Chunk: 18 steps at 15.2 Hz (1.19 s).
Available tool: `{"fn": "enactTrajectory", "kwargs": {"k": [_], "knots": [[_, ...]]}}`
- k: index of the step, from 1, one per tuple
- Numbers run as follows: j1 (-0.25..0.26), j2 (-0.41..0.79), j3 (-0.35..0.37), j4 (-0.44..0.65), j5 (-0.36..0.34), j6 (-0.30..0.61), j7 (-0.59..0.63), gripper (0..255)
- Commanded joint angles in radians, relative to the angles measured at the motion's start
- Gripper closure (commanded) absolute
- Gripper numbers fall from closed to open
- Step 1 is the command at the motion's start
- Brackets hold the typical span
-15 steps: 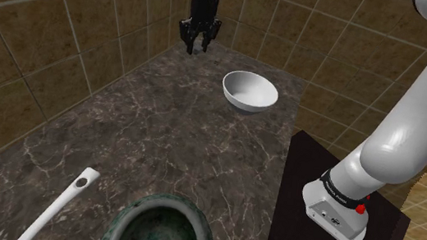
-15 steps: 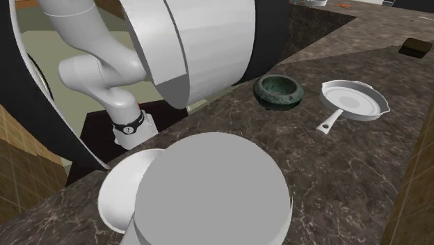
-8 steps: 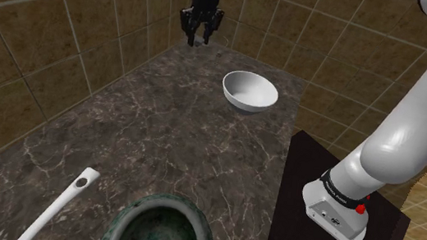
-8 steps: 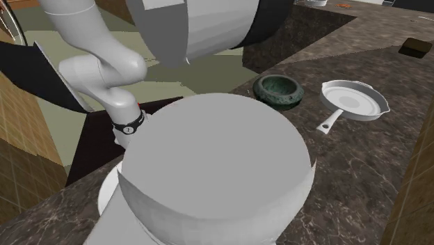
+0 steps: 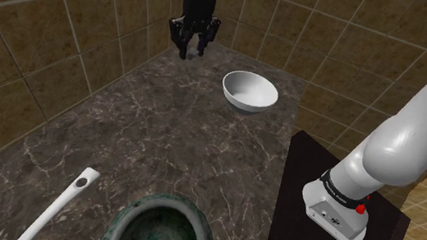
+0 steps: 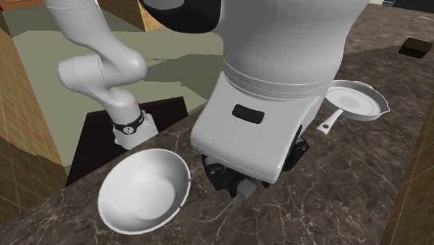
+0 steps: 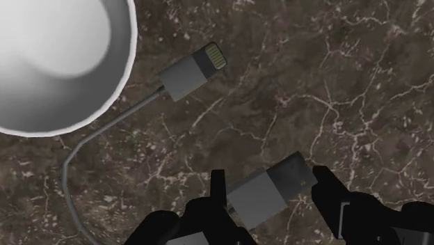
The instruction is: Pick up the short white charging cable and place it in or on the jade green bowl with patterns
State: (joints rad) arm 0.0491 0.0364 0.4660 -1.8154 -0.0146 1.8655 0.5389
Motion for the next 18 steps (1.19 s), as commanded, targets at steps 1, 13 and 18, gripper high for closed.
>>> {"fn": "enactTrajectory", "kwargs": {"k": [1,13,18], "knots": [[0.019,-0.031,0.019,-0.041,0.013,0.014,0.035,255],[0.148,-0.087,0.159,-0.091,0.042,0.017,0.296,255],[0.206,-0.06,0.226,-0.062,0.025,0.01,0.426,255]]}}
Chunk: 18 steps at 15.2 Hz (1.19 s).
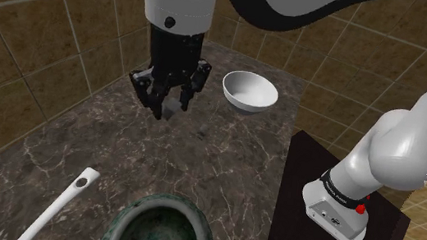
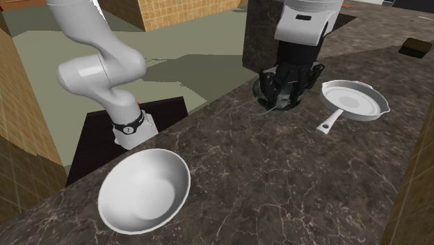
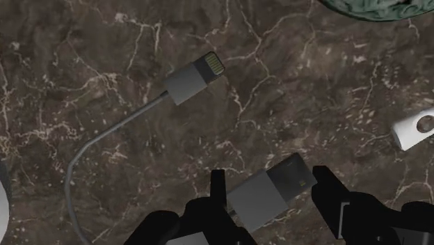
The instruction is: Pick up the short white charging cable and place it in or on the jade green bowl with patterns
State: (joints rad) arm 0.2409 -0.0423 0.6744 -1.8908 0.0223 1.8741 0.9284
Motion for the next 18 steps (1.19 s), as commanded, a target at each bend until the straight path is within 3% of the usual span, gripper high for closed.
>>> {"fn": "enactTrajectory", "kwargs": {"k": [1,9,17,18], "knots": [[0.026,0.028,0.031,0.022,-0.019,0.0,0.065,255],[0.149,0.157,0.131,0.141,-0.118,-0.031,0.309,255],[0.362,0.37,0.168,0.354,-0.282,-0.109,0.559,255],[0.361,0.369,0.166,0.34,-0.282,-0.095,0.56,255]]}}
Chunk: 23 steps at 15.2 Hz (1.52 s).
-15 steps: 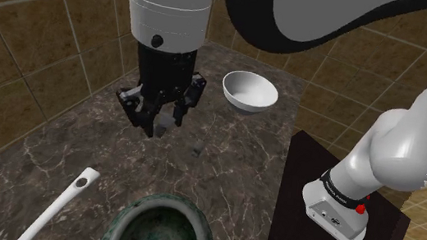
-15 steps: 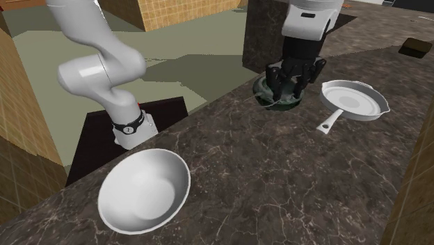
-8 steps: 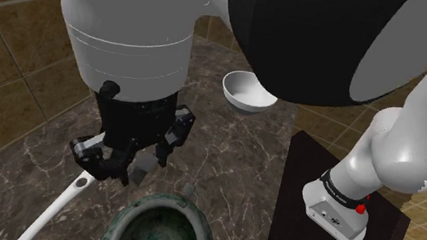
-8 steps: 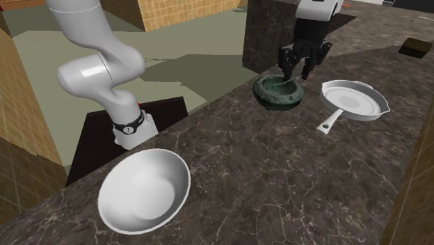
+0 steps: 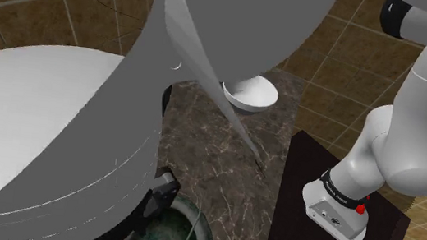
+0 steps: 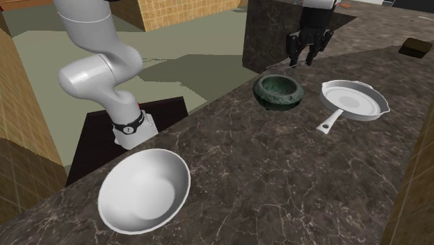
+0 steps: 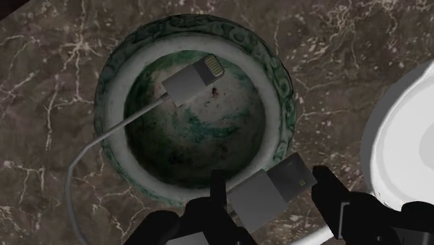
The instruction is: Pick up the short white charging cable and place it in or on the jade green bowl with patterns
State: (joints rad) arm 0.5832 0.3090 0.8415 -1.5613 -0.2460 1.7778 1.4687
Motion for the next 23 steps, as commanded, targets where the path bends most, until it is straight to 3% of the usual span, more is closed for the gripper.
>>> {"fn": "enactTrajectory", "kwargs": {"k": [1,13,21,22,23], "knots": [[0.017,0.019,-0.002,-0.002,-0.015,0.014,0.021,255],[0.012,0.046,-0.017,-0.134,-0.044,0.163,0.044,255],[0.012,0.048,-0.018,-0.139,-0.046,0.17,0.045,255],[0.012,0.048,-0.018,-0.14,-0.046,0.17,0.045,0],[0.011,0.047,-0.018,-0.141,-0.045,0.17,0.044,0]]}}
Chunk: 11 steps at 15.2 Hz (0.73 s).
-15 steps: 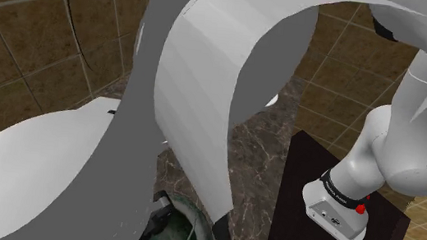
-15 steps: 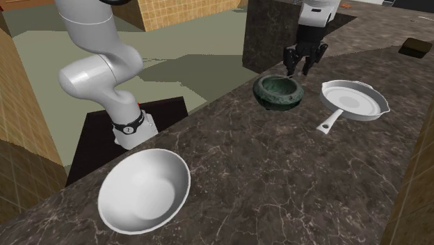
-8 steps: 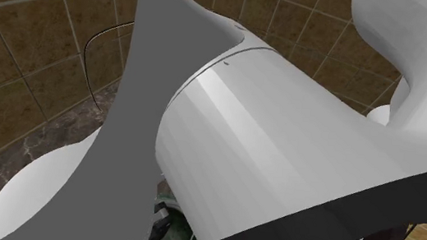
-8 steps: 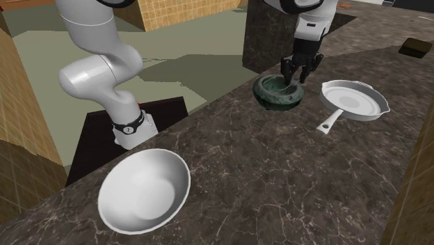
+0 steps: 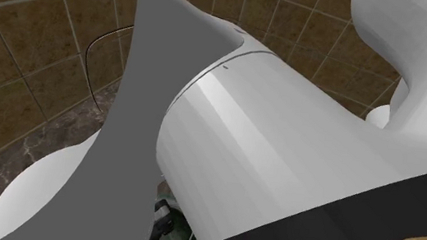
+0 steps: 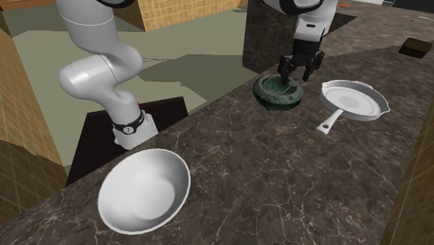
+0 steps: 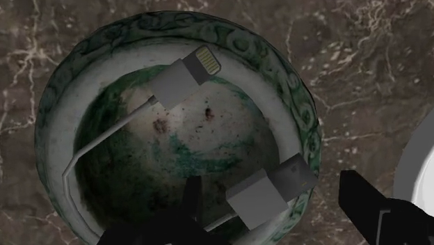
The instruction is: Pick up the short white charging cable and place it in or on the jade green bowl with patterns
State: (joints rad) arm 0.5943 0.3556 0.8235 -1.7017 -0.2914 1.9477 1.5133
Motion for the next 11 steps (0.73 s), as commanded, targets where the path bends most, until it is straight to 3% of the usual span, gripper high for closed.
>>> {"fn": "enactTrajectory", "kwargs": {"k": [1,4,8,11], "knots": [[0.0,0.0,0.0,-0.001,0.0,0.0,0.0,0],[0.001,0.002,0.0,0.001,-0.001,0.0,0.001,0],[0.001,-0.027,0.014,0.096,0.028,-0.114,-0.02,0],[0.001,-0.027,0.014,0.096,0.028,-0.114,-0.02,0]]}}
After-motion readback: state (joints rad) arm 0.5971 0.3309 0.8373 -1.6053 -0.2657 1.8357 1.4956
